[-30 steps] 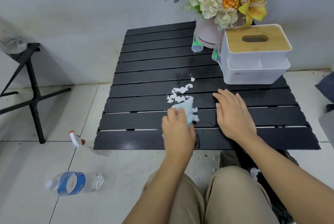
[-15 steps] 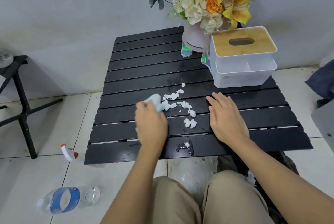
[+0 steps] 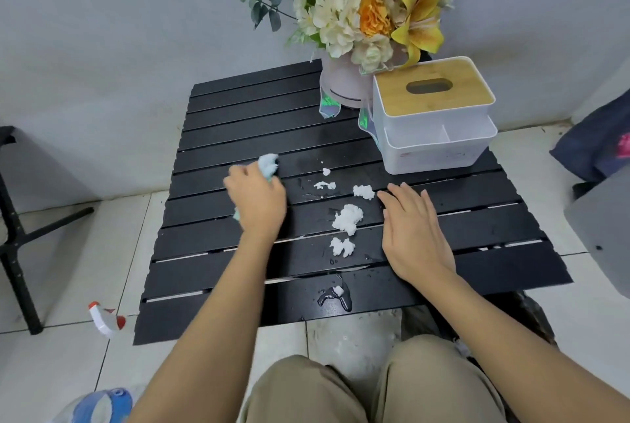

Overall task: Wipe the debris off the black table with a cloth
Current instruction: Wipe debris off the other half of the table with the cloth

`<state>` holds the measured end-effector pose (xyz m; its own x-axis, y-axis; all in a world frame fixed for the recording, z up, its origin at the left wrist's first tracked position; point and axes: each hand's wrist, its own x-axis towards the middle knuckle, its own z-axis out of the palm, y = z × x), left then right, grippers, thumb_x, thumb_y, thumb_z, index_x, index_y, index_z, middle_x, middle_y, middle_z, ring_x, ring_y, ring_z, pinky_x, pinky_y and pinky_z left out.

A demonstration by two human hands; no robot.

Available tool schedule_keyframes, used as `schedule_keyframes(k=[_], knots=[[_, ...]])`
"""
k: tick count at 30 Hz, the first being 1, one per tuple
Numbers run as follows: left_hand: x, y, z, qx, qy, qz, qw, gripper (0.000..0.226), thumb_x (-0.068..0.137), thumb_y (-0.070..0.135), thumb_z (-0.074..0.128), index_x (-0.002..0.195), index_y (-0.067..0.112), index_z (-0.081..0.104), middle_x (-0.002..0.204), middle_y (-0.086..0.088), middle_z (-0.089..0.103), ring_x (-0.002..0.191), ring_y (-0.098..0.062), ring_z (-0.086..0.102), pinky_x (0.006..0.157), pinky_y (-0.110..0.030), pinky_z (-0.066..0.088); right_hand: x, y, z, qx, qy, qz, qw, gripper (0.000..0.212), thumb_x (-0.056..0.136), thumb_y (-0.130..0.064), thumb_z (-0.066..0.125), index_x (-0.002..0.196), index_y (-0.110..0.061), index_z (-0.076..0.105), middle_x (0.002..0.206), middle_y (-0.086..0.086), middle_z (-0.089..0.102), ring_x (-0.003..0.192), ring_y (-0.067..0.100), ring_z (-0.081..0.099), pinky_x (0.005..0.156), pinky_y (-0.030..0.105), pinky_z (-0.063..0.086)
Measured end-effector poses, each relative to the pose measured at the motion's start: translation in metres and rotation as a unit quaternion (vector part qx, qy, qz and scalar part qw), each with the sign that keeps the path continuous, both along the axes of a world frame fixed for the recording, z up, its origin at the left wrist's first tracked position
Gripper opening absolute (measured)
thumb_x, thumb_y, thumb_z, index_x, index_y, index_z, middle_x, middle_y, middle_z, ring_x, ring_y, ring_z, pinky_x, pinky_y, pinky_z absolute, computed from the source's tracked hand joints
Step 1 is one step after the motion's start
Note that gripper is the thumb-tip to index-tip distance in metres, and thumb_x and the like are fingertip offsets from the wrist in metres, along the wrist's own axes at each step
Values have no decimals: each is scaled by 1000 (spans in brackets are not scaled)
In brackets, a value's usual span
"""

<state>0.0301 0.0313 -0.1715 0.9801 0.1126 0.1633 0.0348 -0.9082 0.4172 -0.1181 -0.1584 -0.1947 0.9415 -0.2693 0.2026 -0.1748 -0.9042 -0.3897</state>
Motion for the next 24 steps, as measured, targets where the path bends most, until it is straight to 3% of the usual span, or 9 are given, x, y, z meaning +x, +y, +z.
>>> schedule_keyframes(k=[3,6,8,10,13,16,20,22,24], knots=[[-18,-46,3,12,-12,-148,989,32,86,14,53,116,3,59,114,-19,51,100,-36,43,89,-36,32,-1,0,0,5,3,5,1000,40,98,-11,38,134,-9,53,142,9,50,139,28,37,120,46,17],[-49,-62,11,-65,20,-301,951,20,89,14,54,106,7,62,101,-9,54,93,-27,47,80,-32,39,-2,-2,2,16,-4,6,1000,39,98,-7,42,135,-9,53,142,8,49,140,27,36,121,43,14],[-45,-51,24,-155,68,-277,946,15,91,18,52,89,10,64,75,-1,57,70,-18,53,65,-29,42,-2,-2,3,23,-6,3,1000,40,97,-5,44,135,-9,53,143,9,49,140,26,35,122,42,12],[-24,-25,31,-188,43,-177,965,21,92,20,49,80,10,63,64,-5,59,60,-21,55,62,-31,44,-1,-1,3,19,-2,5,1000,40,96,-3,45,135,-8,52,143,9,49,140,27,35,122,41,11],[10,12,15,-67,-19,-68,995,24,92,21,45,98,4,61,95,-19,64,90,-36,54,82,-39,39,0,-1,2,8,-2,5,1000,42,94,-2,46,135,-8,52,143,9,49,140,27,35,122,41,11],[-2,6,-6,72,-12,-5,997,31,88,20,51,111,0,53,113,-23,52,98,-38,46,85,-40,32,0,0,3,7,0,2,1000,41,94,-2,46,135,-8,52,143,9,49,140,28,36,122,41,12],[-60,-41,-3,7,-23,-128,991,29,86,16,54,112,7,58,108,-16,53,96,-34,47,84,-43,41,1,-2,3,13,-3,8,1000,42,94,-2,46,134,-8,53,142,9,49,140,28,36,122,41,11],[-77,-48,3,-89,20,-231,969,16,87,19,49,94,13,61,92,-3,57,87,-23,49,75,-38,44,0,-3,6,51,-10,11,999,40,93,1,46,131,-7,56,141,10,51,138,27,38,122,38,10],[-76,-33,16,-189,42,-220,956,23,90,23,46,72,10,53,67,5,49,63,-13,45,59,-32,39,-6,-10,12,126,-35,8,991,36,95,1,45,127,-6,60,137,10,54,132,24,43,121,37,14]])
